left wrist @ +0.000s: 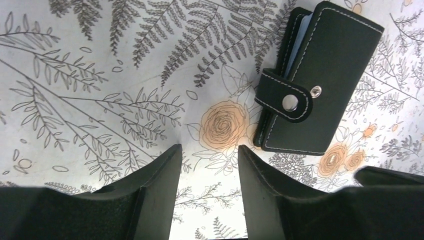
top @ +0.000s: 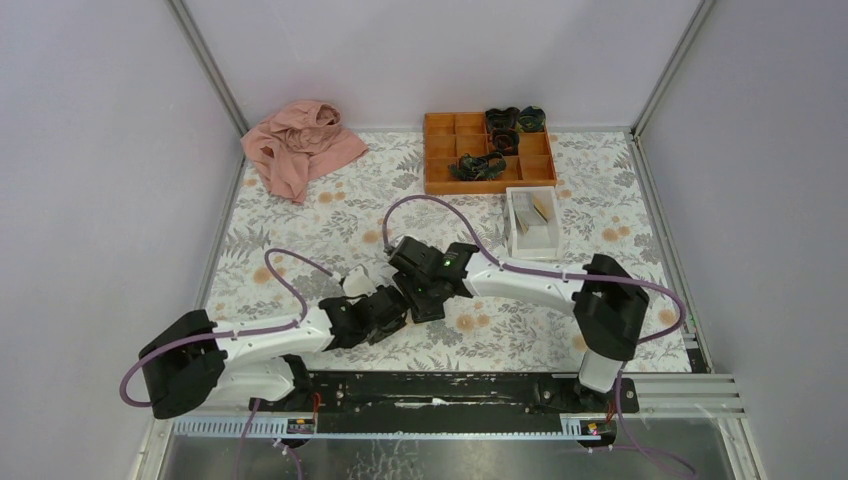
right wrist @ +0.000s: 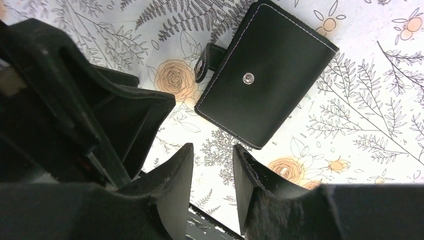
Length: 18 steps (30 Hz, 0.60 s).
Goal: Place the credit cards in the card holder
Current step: Close the card holder at the center of the board.
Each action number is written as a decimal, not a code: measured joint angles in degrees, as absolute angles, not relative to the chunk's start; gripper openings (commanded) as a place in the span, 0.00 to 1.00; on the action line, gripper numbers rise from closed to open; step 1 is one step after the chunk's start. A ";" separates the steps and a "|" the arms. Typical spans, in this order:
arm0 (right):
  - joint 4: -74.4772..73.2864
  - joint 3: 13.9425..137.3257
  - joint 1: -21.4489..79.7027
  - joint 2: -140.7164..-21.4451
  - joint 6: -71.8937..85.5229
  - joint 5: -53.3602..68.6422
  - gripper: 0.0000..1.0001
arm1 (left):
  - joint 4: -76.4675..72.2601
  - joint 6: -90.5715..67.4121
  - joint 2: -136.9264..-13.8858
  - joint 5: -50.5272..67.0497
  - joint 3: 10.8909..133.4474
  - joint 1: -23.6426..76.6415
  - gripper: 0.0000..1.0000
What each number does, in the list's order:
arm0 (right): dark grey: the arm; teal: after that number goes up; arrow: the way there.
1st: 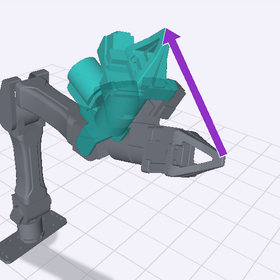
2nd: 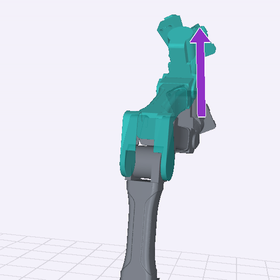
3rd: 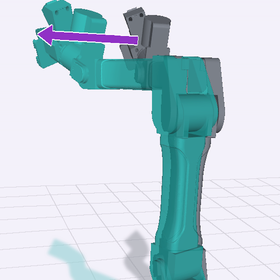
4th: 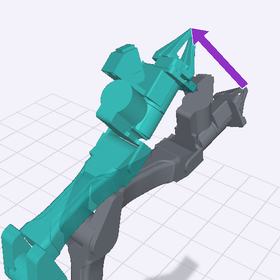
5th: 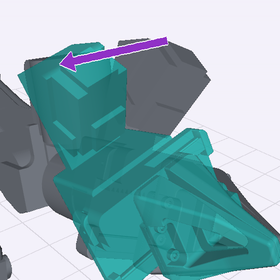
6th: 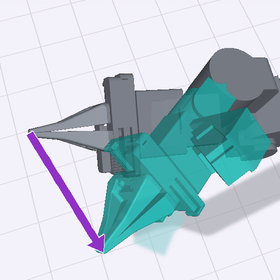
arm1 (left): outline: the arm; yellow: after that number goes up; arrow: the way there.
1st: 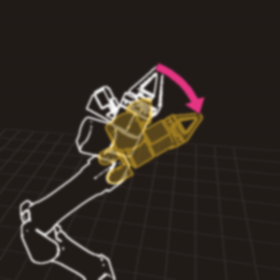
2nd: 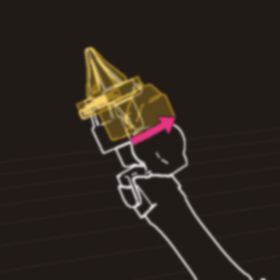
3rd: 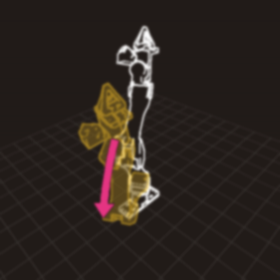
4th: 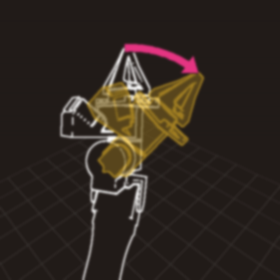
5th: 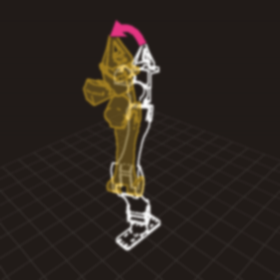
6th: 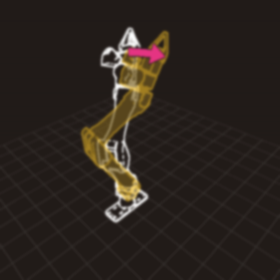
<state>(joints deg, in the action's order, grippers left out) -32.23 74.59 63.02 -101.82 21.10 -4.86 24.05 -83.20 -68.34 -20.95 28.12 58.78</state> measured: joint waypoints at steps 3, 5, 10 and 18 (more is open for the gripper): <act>-32.18 74.35 63.02 -99.74 21.65 -4.95 0.42 | 26.15 -83.66 -68.05 -21.12 28.49 59.29 0.53; -32.12 74.32 63.05 -98.96 21.98 -5.10 0.41 | 27.99 -83.88 -67.90 -21.32 28.86 59.55 0.53; -31.46 73.38 63.07 -98.02 23.70 -6.22 0.41 | 33.43 -84.33 -66.96 -22.48 29.47 59.70 0.53; -28.53 65.41 63.07 -93.21 31.53 -9.28 0.46 | 40.14 -84.18 -66.37 -26.39 33.58 59.37 0.59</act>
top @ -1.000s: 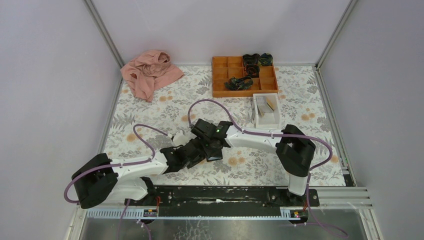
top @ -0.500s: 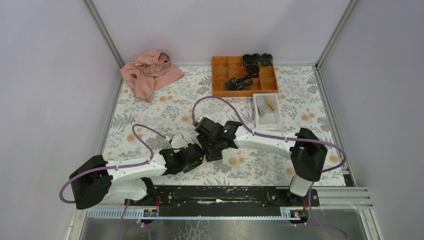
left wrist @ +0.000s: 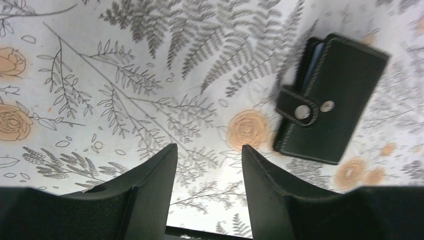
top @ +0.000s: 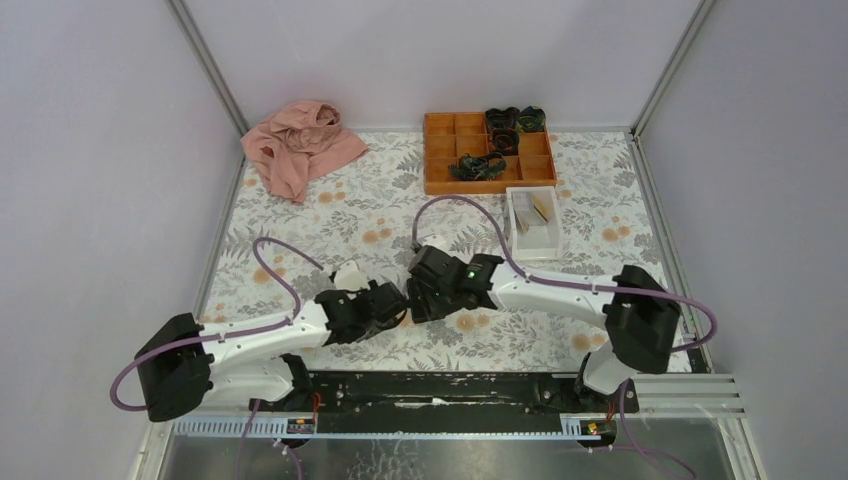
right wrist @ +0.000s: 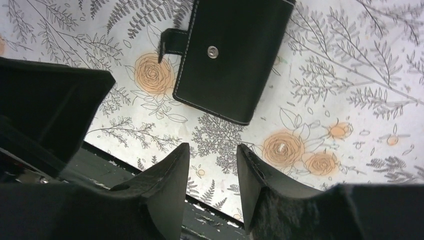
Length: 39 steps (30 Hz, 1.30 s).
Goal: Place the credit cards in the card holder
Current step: Close the card holder at the center of the board, then adjust the card holder at the center of the board.
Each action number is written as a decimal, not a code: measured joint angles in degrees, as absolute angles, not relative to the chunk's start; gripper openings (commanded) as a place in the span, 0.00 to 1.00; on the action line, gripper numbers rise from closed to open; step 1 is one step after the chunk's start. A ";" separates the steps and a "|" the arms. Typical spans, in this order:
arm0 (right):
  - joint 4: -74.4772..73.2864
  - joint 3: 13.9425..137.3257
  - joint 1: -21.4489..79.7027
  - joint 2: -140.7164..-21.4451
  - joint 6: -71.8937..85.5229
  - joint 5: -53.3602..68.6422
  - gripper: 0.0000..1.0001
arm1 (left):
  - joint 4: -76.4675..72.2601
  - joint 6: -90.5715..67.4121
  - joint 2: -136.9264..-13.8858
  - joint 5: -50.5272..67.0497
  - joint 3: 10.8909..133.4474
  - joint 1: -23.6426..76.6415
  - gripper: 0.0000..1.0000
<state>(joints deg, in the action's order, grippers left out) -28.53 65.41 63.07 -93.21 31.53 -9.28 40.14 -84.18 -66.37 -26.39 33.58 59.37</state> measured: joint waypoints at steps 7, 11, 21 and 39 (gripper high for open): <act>-24.58 59.61 63.07 -87.79 38.35 -9.98 0.39 | 39.79 -78.83 -66.63 -27.73 38.44 51.83 0.60; -21.54 57.23 63.07 -87.79 40.86 -9.45 0.31 | 37.39 -74.22 -69.52 -27.40 40.47 45.74 0.60; -17.15 50.46 63.07 -87.64 44.25 -9.34 0.13 | 22.68 -63.86 -81.71 -22.00 44.16 36.64 0.59; -12.93 48.45 63.07 -89.82 45.69 -7.86 0.10 | 9.63 -56.66 -94.08 -10.44 50.00 33.69 0.54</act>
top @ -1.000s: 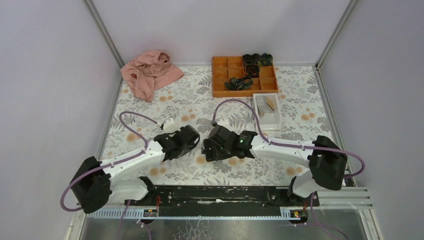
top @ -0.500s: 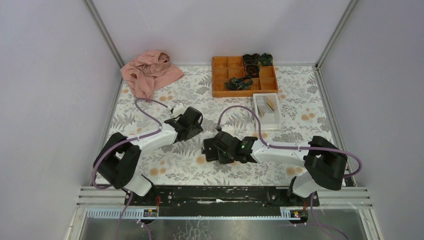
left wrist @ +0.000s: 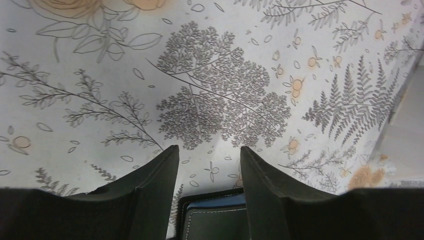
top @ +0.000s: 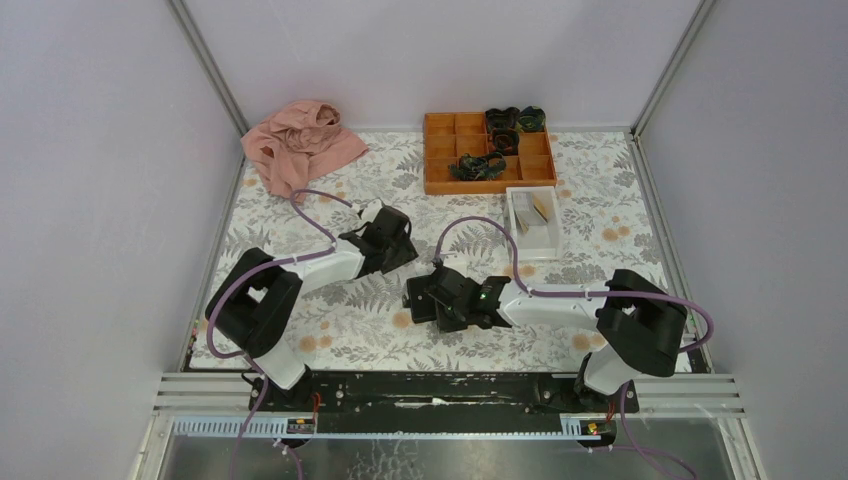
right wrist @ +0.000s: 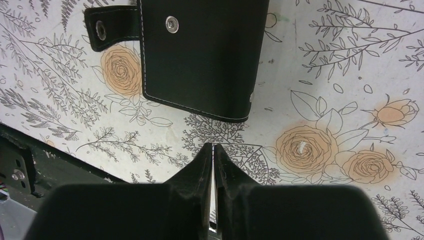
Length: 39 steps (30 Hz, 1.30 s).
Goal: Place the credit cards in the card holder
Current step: Adjust the card holder at the center of the board.
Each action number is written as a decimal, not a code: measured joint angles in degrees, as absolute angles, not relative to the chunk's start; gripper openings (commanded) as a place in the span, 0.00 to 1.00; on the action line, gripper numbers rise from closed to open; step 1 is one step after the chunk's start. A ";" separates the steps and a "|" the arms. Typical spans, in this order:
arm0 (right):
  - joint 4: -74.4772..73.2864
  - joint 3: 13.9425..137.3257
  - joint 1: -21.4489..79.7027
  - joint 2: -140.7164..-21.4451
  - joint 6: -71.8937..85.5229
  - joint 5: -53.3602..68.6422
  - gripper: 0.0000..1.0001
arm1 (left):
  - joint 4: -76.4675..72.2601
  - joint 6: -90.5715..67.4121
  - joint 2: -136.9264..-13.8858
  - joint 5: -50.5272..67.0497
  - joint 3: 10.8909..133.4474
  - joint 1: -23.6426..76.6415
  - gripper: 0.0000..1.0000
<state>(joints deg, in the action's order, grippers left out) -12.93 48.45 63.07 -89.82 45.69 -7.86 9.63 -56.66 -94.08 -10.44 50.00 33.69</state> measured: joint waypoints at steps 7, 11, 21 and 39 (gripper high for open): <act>-12.45 47.83 62.78 -90.17 45.95 -7.86 0.10 | 6.63 -56.36 -94.11 -6.81 47.88 33.69 0.47; -11.88 47.24 61.71 -90.17 45.91 -7.84 0.10 | 4.75 -56.38 -94.00 -5.02 45.91 33.74 0.45; -10.52 47.03 58.72 -90.21 44.99 -7.18 0.10 | 1.48 -56.21 -94.00 -3.16 44.53 35.33 0.42; -9.56 46.76 53.56 -91.85 41.47 -5.89 0.10 | -0.19 -58.43 -87.48 -5.45 37.06 37.41 0.43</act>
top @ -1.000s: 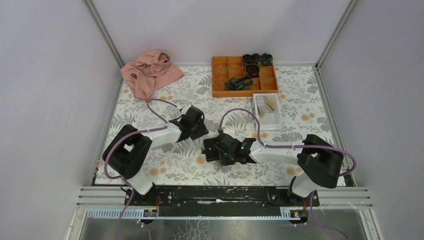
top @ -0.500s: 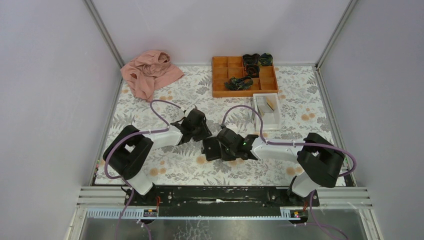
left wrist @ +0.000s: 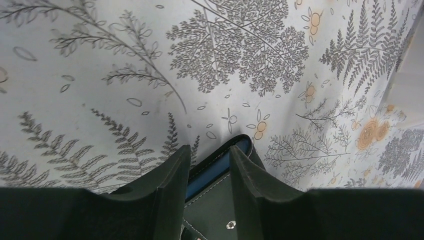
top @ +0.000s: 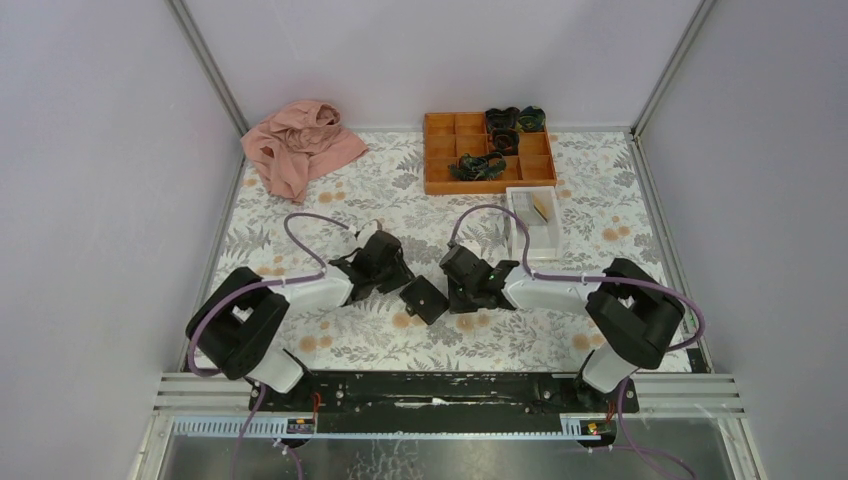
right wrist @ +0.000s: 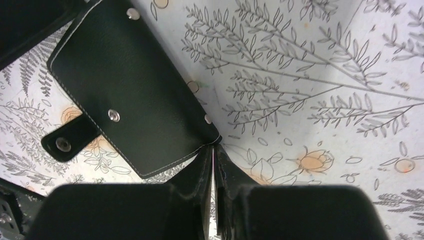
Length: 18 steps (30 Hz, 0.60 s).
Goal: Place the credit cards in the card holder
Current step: Adjust the card holder at the center of the board.
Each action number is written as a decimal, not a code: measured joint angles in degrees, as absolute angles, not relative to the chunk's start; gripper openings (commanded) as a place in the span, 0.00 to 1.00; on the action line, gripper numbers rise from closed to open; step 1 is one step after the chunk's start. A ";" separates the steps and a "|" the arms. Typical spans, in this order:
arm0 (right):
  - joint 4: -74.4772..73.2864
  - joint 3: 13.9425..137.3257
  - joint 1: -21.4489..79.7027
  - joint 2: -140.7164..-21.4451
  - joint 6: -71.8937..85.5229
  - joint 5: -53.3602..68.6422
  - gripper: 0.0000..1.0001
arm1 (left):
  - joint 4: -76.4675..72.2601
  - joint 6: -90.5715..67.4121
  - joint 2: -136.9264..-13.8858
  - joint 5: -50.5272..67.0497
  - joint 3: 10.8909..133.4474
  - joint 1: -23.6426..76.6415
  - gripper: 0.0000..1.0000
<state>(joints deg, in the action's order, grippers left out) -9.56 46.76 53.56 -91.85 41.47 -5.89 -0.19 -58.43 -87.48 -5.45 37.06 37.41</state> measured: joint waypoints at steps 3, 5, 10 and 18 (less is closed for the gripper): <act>-9.82 48.01 52.45 -93.03 40.45 -5.34 0.10 | -0.16 -59.48 -85.84 -6.20 35.44 37.52 0.43; -10.07 49.12 51.83 -94.04 39.75 -5.21 0.10 | -0.03 -60.18 -84.79 -6.83 34.52 37.52 0.43; -11.66 52.77 50.52 -96.86 37.74 -4.91 0.10 | 0.82 -61.76 -82.78 -8.47 32.91 37.71 0.43; -14.50 61.76 47.86 -103.77 33.89 -4.84 0.11 | 3.66 -64.66 -79.11 -11.25 30.52 39.75 0.43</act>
